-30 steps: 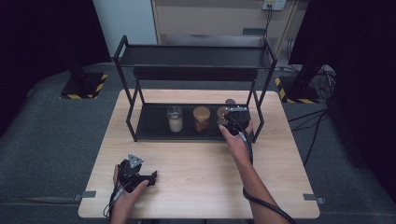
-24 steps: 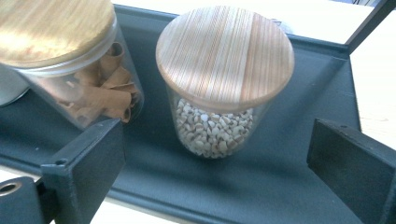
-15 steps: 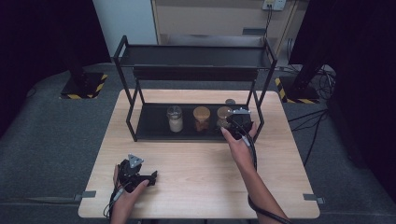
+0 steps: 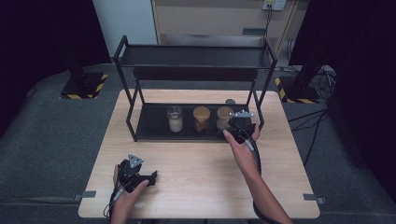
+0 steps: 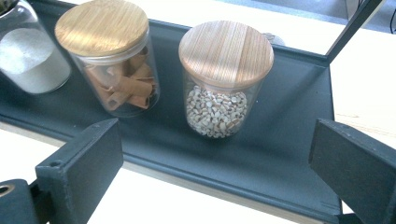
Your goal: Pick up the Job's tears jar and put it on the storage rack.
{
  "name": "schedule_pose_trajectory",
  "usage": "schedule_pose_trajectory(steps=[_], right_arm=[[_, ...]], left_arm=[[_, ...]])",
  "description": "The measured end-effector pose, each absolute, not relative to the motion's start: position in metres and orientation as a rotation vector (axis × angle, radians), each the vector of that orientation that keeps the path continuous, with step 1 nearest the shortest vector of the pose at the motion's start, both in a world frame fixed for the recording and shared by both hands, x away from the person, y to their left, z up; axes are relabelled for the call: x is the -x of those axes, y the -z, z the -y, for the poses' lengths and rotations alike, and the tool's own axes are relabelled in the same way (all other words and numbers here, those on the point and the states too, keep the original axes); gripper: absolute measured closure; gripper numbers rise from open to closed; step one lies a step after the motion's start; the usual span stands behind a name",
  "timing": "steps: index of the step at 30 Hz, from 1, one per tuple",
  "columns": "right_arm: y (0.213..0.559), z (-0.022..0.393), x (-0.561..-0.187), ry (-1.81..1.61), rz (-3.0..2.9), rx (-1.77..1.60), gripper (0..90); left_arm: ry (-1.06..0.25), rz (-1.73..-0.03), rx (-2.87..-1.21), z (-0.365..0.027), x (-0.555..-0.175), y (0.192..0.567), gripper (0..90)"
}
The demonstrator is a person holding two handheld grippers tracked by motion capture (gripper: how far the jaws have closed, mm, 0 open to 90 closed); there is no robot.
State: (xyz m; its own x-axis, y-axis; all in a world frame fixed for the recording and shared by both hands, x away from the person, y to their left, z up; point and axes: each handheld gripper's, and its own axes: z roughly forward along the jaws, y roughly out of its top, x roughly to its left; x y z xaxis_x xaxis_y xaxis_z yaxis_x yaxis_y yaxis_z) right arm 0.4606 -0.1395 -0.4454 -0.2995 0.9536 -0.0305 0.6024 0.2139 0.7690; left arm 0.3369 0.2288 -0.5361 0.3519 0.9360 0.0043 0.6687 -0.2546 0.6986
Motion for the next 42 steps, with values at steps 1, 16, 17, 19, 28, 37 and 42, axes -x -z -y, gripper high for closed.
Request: schedule_pose_trajectory(steps=[1, 16, 17, 19, 28, 37, 42], right_arm=[[0.445, 0.140, -0.459, -0.905, -1.986, -1.430, 3.1], [0.451, 0.146, -0.443, -0.915, -2.008, -1.410, 3.4], [0.452, 0.146, -0.441, -0.916, -2.008, -1.405, 3.4], [0.452, 0.147, -0.439, -0.918, -2.012, -1.404, 3.4], [0.459, 0.150, -0.430, -0.916, -2.031, -1.389, 3.4], [0.465, 0.153, -0.423, -0.917, -2.044, -1.381, 3.3], [0.467, 0.155, -0.418, -0.927, -2.047, -1.377, 3.3]], left_arm=[[-0.572, -1.391, -2.013, -0.229, -0.337, 0.536, 0.0], [-0.572, -1.393, -2.013, -0.229, -0.337, 0.536, 0.0], [-0.572, -1.393, -2.013, -0.229, -0.337, 0.536, 0.0], [-0.573, -1.393, -2.013, -0.229, -0.337, 0.536, 0.0], [-0.573, -1.393, -2.012, -0.229, -0.337, 0.536, 0.0], [-0.573, -1.394, -2.012, -0.228, -0.337, 0.536, 0.0], [-0.573, -1.394, -2.012, -0.228, -0.337, 0.536, 0.0]])
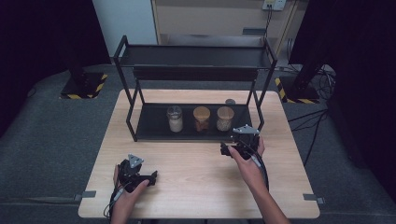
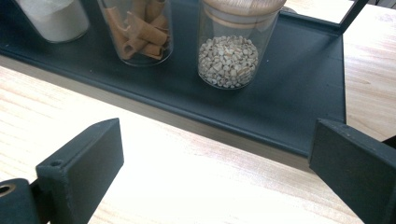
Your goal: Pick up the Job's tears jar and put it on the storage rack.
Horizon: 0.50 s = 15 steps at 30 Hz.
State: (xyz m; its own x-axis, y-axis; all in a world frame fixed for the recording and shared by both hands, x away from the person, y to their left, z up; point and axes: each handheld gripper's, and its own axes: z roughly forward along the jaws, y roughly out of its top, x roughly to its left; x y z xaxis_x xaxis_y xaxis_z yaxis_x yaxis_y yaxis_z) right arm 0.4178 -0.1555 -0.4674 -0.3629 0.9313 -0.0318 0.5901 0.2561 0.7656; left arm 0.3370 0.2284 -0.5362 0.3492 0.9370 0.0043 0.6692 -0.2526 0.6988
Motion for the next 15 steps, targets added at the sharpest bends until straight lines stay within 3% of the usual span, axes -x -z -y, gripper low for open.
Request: schedule_pose_trajectory(steps=[15], right_arm=[[0.475, 0.161, -0.403, -0.950, -2.064, -1.363, 3.1]], left_arm=[[-0.573, -1.395, -2.011, -0.228, -0.337, 0.536, 0.0]])
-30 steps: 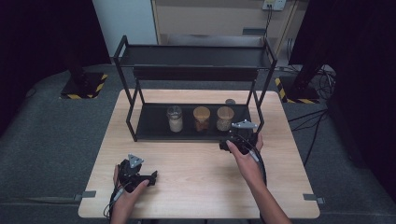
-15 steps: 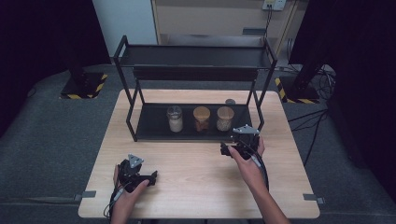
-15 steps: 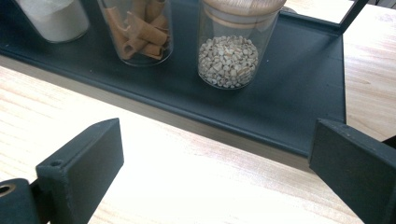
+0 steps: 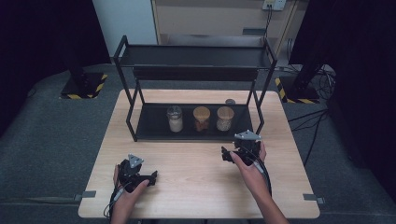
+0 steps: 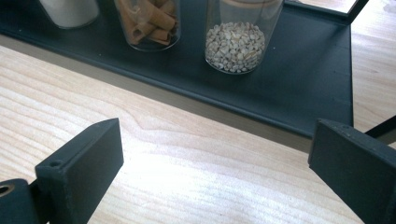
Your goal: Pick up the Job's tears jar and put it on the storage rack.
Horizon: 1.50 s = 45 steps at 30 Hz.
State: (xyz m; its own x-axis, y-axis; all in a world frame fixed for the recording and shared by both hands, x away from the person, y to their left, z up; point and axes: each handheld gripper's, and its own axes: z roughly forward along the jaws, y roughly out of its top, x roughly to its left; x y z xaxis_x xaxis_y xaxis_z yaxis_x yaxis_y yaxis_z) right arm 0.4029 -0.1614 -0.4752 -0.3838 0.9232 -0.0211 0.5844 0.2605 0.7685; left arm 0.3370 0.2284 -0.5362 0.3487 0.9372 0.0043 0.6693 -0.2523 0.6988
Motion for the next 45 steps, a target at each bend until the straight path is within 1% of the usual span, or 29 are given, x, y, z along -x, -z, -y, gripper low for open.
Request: schedule_pose_trajectory(steps=[25, 35, 45], right_arm=[[0.481, 0.172, -0.378, -0.988, -2.080, -1.324, 3.1], [0.492, 0.179, -0.364, -0.995, -2.092, -1.339, 3.1], [0.511, 0.181, -0.352, -0.974, -2.137, -1.356, 3.1]], left_arm=[[-0.575, -1.397, -2.010, -0.228, -0.337, 0.536, 0.0], [-0.575, -1.397, -2.010, -0.228, -0.337, 0.536, 0.0], [-0.576, -1.398, -2.009, -0.228, -0.337, 0.536, 0.0]])
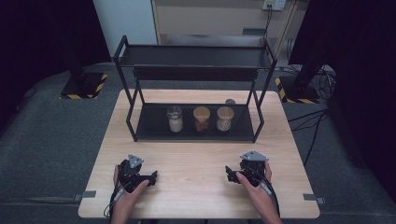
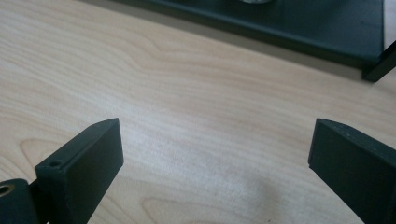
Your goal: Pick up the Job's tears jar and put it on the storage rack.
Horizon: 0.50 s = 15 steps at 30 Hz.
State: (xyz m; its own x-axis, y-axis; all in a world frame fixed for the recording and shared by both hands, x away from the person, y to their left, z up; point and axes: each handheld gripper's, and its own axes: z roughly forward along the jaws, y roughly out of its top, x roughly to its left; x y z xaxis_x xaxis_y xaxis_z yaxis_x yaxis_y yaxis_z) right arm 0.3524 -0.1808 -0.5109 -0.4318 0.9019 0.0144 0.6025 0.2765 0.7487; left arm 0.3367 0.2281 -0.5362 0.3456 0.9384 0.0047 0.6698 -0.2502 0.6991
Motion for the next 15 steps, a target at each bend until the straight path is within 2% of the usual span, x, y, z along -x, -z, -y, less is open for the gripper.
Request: schedule_pose_trajectory(steps=[15], right_arm=[[0.539, 0.177, -0.346, -0.918, -2.188, -1.373, 2.2]], left_arm=[[-0.575, -1.399, -2.009, -0.228, -0.337, 0.536, 0.0]])
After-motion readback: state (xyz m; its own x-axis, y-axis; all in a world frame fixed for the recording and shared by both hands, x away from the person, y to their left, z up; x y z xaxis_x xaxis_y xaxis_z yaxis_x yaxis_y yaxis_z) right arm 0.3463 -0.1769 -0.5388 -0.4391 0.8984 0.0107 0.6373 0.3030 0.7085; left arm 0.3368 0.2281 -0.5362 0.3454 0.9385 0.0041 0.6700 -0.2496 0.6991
